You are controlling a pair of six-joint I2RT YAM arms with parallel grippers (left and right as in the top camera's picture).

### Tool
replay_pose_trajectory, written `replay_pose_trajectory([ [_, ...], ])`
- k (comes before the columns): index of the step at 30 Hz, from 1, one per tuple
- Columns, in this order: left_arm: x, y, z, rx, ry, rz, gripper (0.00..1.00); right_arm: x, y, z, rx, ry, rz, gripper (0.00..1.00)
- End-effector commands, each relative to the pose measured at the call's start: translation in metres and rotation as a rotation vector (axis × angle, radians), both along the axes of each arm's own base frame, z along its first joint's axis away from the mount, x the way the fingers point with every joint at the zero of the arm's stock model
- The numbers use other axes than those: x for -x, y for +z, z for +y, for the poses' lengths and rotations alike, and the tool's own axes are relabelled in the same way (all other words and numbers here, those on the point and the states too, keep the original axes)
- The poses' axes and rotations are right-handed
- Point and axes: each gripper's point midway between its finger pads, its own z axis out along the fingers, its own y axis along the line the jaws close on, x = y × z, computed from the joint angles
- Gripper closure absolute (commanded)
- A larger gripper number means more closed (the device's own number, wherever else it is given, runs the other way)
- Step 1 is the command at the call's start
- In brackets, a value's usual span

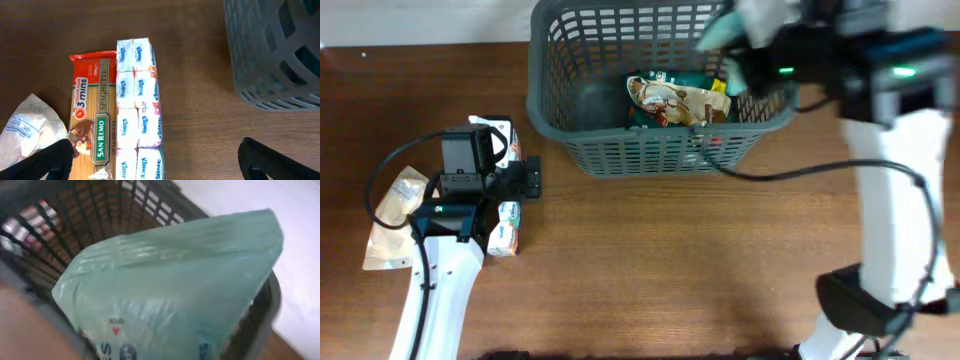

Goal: Pack container
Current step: 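Move the wet-wipe pack into the basket and open the right gripper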

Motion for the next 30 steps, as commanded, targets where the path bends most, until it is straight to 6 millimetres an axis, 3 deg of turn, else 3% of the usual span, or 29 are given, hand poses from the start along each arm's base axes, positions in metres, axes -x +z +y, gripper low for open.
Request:
replay_pose_trajectory([
  [1, -0.004, 0.009, 0.001, -0.010, -0.010, -0.022, 0.01, -0.044, -0.059, -0.002, 0.226, -0.041, 0.015, 0.96],
  [7, -0.004, 0.009, 0.001, -0.010, -0.010, -0.022, 0.01, -0.093, -0.143, 0.003, 0.237, -0.087, 0.138, 0.96],
  [10, -0.004, 0.009, 0.001, -0.010, -0.010, -0.022, 0.01, -0.099, -0.160, 0.003, 0.203, -0.132, 0.181, 0.94],
  [12, -0.004, 0.009, 0.001, -0.010, -0.010, -0.022, 0.01, -0.098, -0.164, 0.006, 0.181, -0.130, 0.201, 0.78],
  [14, -0.004, 0.009, 0.001, -0.010, -0.010, -0.022, 0.01, -0.096, -0.165, 0.008, 0.168, -0.127, 0.211, 0.70],
  [15, -0.004, 0.009, 0.001, -0.010, -0.010, -0.022, 0.01, -0.096, -0.164, 0.008, 0.162, -0.137, 0.213, 0.51],
  [17, -0.004, 0.009, 0.001, -0.010, -0.010, -0.022, 0.01, -0.092, -0.160, 0.006, 0.163, -0.140, 0.216, 0.30],
  [19, -0.004, 0.009, 0.001, -0.010, -0.010, -0.022, 0.01, -0.083, -0.147, 0.001, 0.160, -0.146, 0.212, 0.22],
  [20, -0.004, 0.009, 0.001, -0.010, -0.010, -0.022, 0.01, -0.078, -0.123, -0.008, 0.128, -0.187, 0.178, 0.13],
  [24, -0.004, 0.009, 0.001, -0.010, -0.010, -0.022, 0.01, -0.065, -0.060, -0.047, 0.060, -0.319, 0.069, 0.17],
  [28, -0.004, 0.009, 0.001, -0.010, -0.010, -0.022, 0.01, -0.041, 0.008, -0.113, -0.058, -0.492, -0.049, 0.14],
  [30, -0.004, 0.009, 0.001, -0.010, -0.010, -0.022, 0.01, -0.027, 0.032, -0.149, -0.101, -0.563, -0.096, 0.14],
])
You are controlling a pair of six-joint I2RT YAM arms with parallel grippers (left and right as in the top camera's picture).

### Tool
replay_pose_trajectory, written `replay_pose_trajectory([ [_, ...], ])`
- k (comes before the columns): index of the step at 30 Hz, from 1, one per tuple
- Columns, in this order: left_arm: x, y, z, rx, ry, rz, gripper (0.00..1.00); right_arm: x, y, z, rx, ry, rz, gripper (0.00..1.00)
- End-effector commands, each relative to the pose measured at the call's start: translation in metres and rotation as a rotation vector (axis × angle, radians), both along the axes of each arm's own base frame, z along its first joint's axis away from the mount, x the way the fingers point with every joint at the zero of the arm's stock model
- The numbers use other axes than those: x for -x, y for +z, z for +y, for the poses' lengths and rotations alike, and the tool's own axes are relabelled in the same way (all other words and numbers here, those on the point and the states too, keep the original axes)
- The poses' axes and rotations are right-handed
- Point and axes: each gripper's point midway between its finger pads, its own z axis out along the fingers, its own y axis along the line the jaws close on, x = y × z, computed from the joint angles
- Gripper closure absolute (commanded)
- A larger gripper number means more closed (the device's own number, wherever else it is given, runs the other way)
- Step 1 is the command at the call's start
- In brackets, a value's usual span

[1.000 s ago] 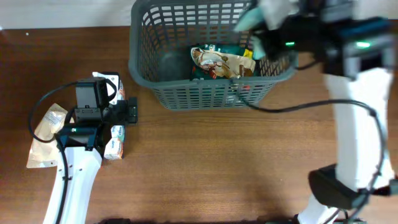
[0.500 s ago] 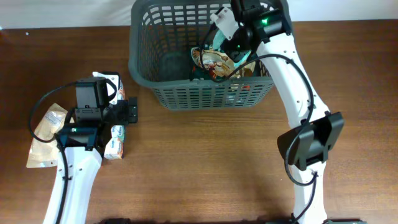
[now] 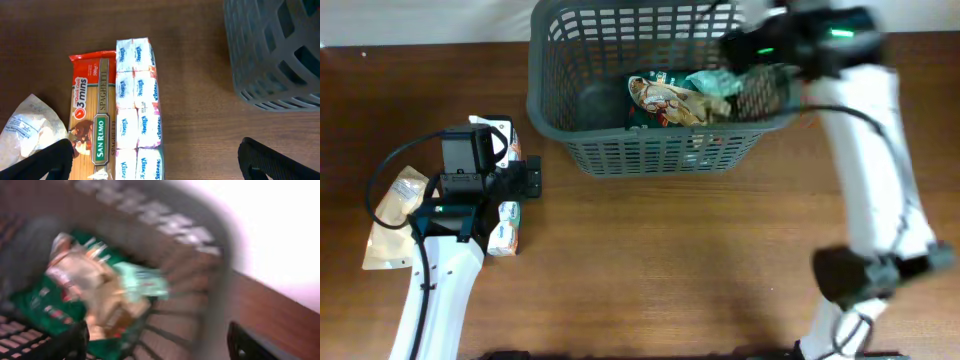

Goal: Pack container
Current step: 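Move the wet-wipe pack into the basket and open the right gripper, then reach the left gripper to the Kleenex tissue stack and grasp it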

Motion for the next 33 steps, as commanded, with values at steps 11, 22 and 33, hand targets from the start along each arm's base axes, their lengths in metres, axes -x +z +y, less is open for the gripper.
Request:
replay_pose_trajectory([
  [11, -0.004, 0.009, 0.001, -0.010, -0.010, -0.020, 0.01, 0.089, 0.087, -0.224, -0.240, -0.619, -0.196, 0.01],
  [22, -0.011, 0.016, -0.001, -0.004, -0.017, -0.059, 0.01, 0.095, 0.083, -0.245, -0.267, -0.696, -0.193, 0.01],
  [33, -0.012, 0.048, 0.069, -0.101, 0.137, 0.014, 0.00, 0.095, 0.082, -0.245, -0.267, -0.696, -0.192, 0.01],
])
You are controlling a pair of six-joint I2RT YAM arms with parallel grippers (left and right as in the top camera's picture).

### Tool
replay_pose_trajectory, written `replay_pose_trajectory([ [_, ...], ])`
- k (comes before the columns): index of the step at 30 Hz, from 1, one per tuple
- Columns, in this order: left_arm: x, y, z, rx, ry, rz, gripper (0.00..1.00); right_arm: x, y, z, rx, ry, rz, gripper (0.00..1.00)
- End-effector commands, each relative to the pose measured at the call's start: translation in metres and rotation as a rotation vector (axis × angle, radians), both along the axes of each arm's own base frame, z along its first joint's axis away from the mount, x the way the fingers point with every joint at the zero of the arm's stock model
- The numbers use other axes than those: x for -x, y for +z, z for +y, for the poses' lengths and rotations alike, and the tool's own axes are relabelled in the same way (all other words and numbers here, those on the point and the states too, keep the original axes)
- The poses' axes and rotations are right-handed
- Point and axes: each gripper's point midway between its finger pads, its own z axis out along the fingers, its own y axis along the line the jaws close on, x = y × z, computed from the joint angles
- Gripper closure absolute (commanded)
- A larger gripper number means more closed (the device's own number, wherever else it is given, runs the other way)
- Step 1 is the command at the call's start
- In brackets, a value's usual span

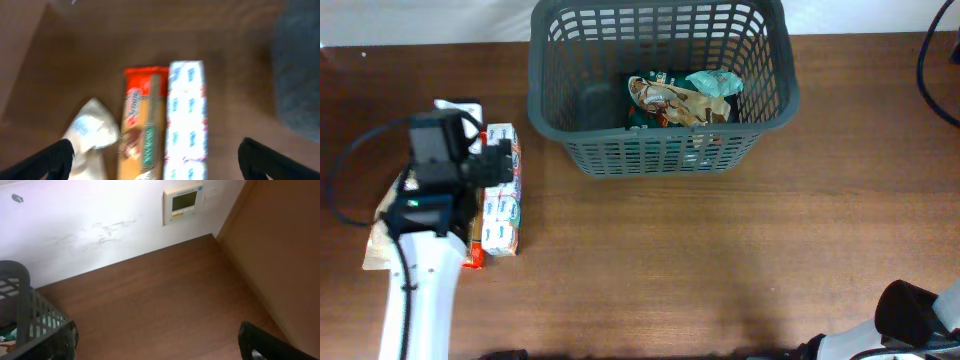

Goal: Pack container
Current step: 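Reach the left gripper to the Kleenex tissue stack and grasp it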

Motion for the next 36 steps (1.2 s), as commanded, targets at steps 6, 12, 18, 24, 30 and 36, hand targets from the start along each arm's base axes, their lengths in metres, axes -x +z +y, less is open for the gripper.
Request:
replay_pose_trajectory([
  [6, -0.017, -0.059, 0.021, 0.146, 0.070, 0.325, 0.04, -0.002, -0.003, -0.001, -0.015, -0.002, 0.003, 0.01],
  [12, -0.024, -0.127, 0.014, 0.197, 0.057, 0.507, 0.11, -0.002, -0.003, -0.001, -0.015, -0.002, 0.003, 0.01],
  [18, -0.030, -0.163, 0.006, 0.241, 0.034, 0.574, 0.11, -0.002, -0.003, -0.001, -0.015, -0.002, 0.003, 0.01],
  [24, -0.031, -0.193, -0.014, 0.254, -0.008, 0.646, 0.21, -0.002, -0.003, -0.001, -0.015, -0.001, 0.003, 0.01],
  [30, -0.027, -0.217, -0.034, 0.240, -0.047, 0.718, 0.41, -0.002, -0.003, -0.001, -0.015, -0.002, 0.003, 0.01],
  [36, -0.032, -0.214, -0.025, 0.212, 0.015, 0.695, 0.91, -0.002, -0.003, -0.001, -0.015, -0.002, 0.003, 0.01],
])
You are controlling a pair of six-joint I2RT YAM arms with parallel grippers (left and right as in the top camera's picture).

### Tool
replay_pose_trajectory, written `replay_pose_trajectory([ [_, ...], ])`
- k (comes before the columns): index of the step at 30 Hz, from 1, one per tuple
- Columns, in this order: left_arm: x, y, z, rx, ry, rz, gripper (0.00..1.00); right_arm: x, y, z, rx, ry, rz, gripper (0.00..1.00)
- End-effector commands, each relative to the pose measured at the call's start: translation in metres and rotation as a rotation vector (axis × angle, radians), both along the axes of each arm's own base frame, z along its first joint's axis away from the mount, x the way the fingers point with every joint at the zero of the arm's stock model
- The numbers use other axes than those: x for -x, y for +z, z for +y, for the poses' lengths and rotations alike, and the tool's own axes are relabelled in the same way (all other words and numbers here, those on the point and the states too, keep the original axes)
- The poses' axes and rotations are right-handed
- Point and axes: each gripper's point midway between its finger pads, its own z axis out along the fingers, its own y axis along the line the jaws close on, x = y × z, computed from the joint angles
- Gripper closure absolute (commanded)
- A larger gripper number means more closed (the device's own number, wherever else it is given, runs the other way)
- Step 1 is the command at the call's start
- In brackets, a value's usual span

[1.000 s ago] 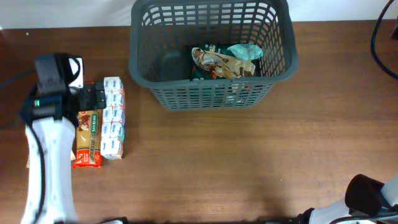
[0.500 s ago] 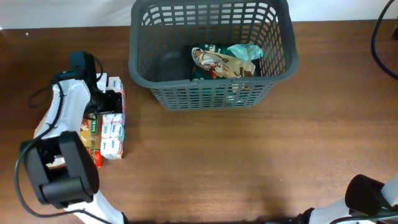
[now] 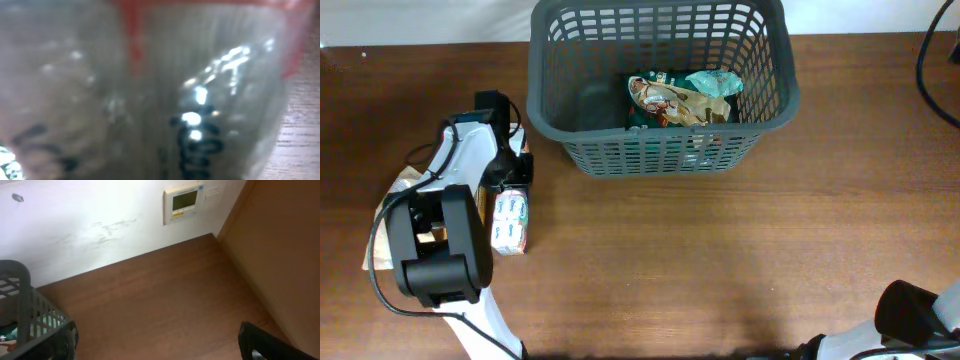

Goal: Pack container
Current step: 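Reach the left gripper to the Kleenex tissue stack and grasp it, then lift the tissue stack with the left gripper and place it in the basket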

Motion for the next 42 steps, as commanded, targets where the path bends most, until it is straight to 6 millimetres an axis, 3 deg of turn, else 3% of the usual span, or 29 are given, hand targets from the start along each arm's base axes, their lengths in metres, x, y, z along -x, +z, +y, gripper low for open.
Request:
replay_pose_trajectory([
  [1, -0.006, 0.000, 0.004, -0.006, 0.033, -0.008, 0.98, -0.002, -0.003, -0.001, -0.012, -0.003, 0.002, 0.01],
  [5, -0.020, 0.031, 0.020, -0.055, 0.052, -0.039, 0.98, -0.002, -0.003, -0.001, -0.012, -0.003, 0.002, 0.01],
  [10, -0.066, 0.129, 0.046, -0.130, 0.090, -0.222, 0.98, -0.002, -0.003, -0.001, -0.012, -0.003, 0.002, 0.01],
  [15, -0.105, 0.233, 0.049, -0.168, 0.037, -0.493, 0.98, -0.002, -0.003, -0.001, -0.012, -0.003, 0.002, 0.01],
  [19, -0.126, 0.304, 0.014, -0.193, -0.273, -0.679, 0.98, -0.002, -0.003, -0.001, -0.012, -0.003, 0.002, 0.01],
  [25, -0.131, 0.376, -0.072, -0.237, -0.702, -0.889, 0.98, -0.002, -0.003, -0.001, -0.012, -0.003, 0.002, 0.01],
  [29, -0.121, 0.391, -0.149, -0.266, -1.108, -0.963, 0.98, -0.002, -0.003, -0.001, -0.012, -0.003, 0.002, 0.01],
  [34, -0.099, 0.382, -0.234, -0.245, -1.539, -1.015, 0.98, -0.002, -0.003, -0.001, -0.012, -0.003, 0.002, 0.01],
  [38, -0.101, 0.351, -0.271, -0.186, -1.639, -0.975, 0.98, -0.002, -0.003, -0.001, -0.012, -0.003, 0.002, 0.01],
  [42, -0.108, 0.308, -0.294, -0.097, -1.685, -0.905, 0.98, -0.002, -0.003, -0.001, -0.012, -0.003, 0.002, 0.01],
])
